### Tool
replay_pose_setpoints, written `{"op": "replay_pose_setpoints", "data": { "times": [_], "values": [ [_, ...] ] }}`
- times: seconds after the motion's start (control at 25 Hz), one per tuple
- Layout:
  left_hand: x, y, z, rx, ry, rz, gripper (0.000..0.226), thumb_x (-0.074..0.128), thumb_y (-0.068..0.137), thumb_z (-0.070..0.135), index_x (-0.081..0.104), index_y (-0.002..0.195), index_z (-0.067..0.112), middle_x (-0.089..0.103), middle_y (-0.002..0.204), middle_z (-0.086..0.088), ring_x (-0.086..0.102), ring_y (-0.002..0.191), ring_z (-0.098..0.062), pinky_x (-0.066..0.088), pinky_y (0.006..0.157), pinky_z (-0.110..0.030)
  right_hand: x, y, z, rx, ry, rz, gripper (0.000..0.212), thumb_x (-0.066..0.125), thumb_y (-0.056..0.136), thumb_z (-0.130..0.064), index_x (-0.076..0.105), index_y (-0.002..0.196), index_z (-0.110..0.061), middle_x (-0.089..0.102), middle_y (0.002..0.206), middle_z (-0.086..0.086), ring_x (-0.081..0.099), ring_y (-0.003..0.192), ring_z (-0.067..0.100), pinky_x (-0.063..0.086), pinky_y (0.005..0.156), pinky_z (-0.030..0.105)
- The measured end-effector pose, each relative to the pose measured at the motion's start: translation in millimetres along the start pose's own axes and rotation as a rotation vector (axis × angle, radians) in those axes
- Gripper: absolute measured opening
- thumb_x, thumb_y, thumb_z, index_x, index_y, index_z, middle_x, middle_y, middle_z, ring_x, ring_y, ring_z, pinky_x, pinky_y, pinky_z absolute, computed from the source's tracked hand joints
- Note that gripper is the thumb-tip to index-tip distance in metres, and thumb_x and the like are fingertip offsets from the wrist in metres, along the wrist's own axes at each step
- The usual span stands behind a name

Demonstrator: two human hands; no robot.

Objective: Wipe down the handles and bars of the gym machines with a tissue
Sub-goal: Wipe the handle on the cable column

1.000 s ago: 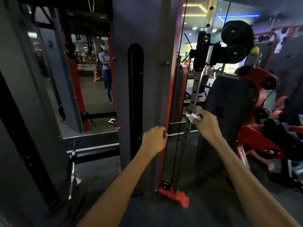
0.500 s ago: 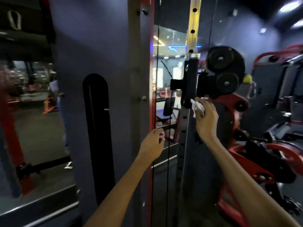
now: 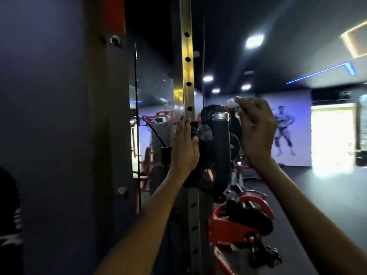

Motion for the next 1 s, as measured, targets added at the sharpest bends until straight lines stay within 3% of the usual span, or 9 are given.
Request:
{"op": "replay_pose_setpoints", "data": {
  "times": [0.2,0.36,0.44,0.56,0.64,0.72,0.8,0.92,1.0],
  "values": [
    [20.9,-5.0,-28.8,-0.008,-0.235,0.104,0.058,0.029,0.102,0.023,0.003,0.152,0.012,-0.006,0.159,0.003,-0.004,0.147,-0.009,0.012,0.121,-0.04,10.3,-44.9,-31.9,-0.203,-0.223,-0.213,0.036,0.043,0.083,-0.008,0.068,0.107,0.001,0.062,0.09,0.016,0.058,0.083,0.027,0.036,0.076,0.014],
    [23.7,-7.8,-35.5,-0.092,-0.345,0.133,0.057,0.034,0.101,0.018,0.006,0.15,0.013,0.008,0.16,-0.007,0.005,0.145,-0.014,0.012,0.121,-0.04,-11.0,-122.5,-27.0,-0.169,-0.352,-0.359,0.037,0.056,0.078,0.013,0.066,0.111,0.0,0.063,0.096,0.018,0.057,0.088,0.02,0.031,0.09,0.001],
    [22.6,-9.2,-36.4,-0.074,-0.368,0.137,0.056,0.035,0.101,0.017,0.007,0.15,0.012,0.013,0.16,-0.011,0.006,0.145,-0.014,0.013,0.12,-0.037,-8.1,-96.6,-38.3,-0.182,-0.327,-0.343,0.03,0.057,0.08,0.007,0.068,0.107,0.0,0.062,0.099,0.014,0.057,0.088,0.016,0.029,0.087,-0.002],
    [22.2,-9.1,-38.1,-0.076,-0.373,0.137,0.056,0.035,0.101,0.017,0.011,0.151,0.008,0.013,0.16,-0.012,0.005,0.144,-0.012,0.009,0.119,-0.031,11.0,-32.4,-47.2,-0.139,-0.336,-0.283,0.026,0.051,0.089,-0.002,0.065,0.11,0.002,0.055,0.098,-0.011,0.054,0.09,-0.008,0.035,0.081,0.0],
    [23.5,-9.5,-37.6,-0.067,-0.38,0.129,0.056,0.035,0.101,0.018,0.013,0.151,0.006,0.013,0.16,-0.011,0.004,0.144,-0.011,0.007,0.119,-0.028,21.7,-47.9,-52.9,-0.166,-0.395,-0.371,0.021,0.054,0.089,-0.004,0.065,0.105,0.002,0.055,0.093,-0.006,0.056,0.093,0.005,0.043,0.078,0.01],
    [24.7,-9.0,-38.5,-0.059,-0.384,0.119,0.057,0.034,0.101,0.021,0.012,0.151,0.005,0.011,0.16,-0.009,0.004,0.144,-0.01,0.006,0.118,-0.026,20.8,-103.8,-64.5,-0.357,-0.508,-0.507,0.027,0.048,0.084,0.003,0.066,0.104,0.006,0.059,0.1,0.008,0.051,0.095,0.022,0.05,0.077,0.026],
    [25.5,-9.0,-39.8,-0.062,-0.372,0.121,0.058,0.032,0.1,0.023,0.011,0.151,0.005,0.011,0.159,-0.008,0.004,0.145,-0.013,0.006,0.118,-0.026,13.7,-140.4,-63.1,-0.465,-0.538,-0.674,0.035,0.038,0.087,-0.006,0.066,0.106,0.002,0.062,0.099,0.008,0.053,0.094,0.025,0.051,0.076,0.027],
    [26.1,-8.8,-39.6,-0.06,-0.368,0.106,0.058,0.034,0.1,0.021,0.011,0.151,0.005,0.013,0.159,-0.013,0.005,0.145,-0.016,0.007,0.118,-0.029,21.8,-79.1,-57.0,-0.418,-0.532,-0.547,0.034,0.045,0.095,-0.041,0.059,0.108,-0.014,0.061,0.104,0.0,0.057,0.103,0.025,0.049,0.091,0.03],
    [24.7,-8.2,-38.4,-0.046,-0.355,0.103,0.059,0.04,0.101,0.014,0.012,0.151,0.003,0.014,0.159,-0.015,0.005,0.145,-0.016,0.007,0.119,-0.03,40.8,-36.4,-57.2,-0.368,-0.618,-0.513,0.027,0.048,0.095,-0.029,0.059,0.111,-0.009,0.057,0.114,0.012,0.051,0.107,0.029,0.05,0.087,0.041]
  ]
}}
Point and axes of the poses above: each hand's wrist, its own y-axis towards the middle knuckle, its own x-axis out of the palm, z = x × y, the point moved 10 cm from there along y, towards the middle knuckle
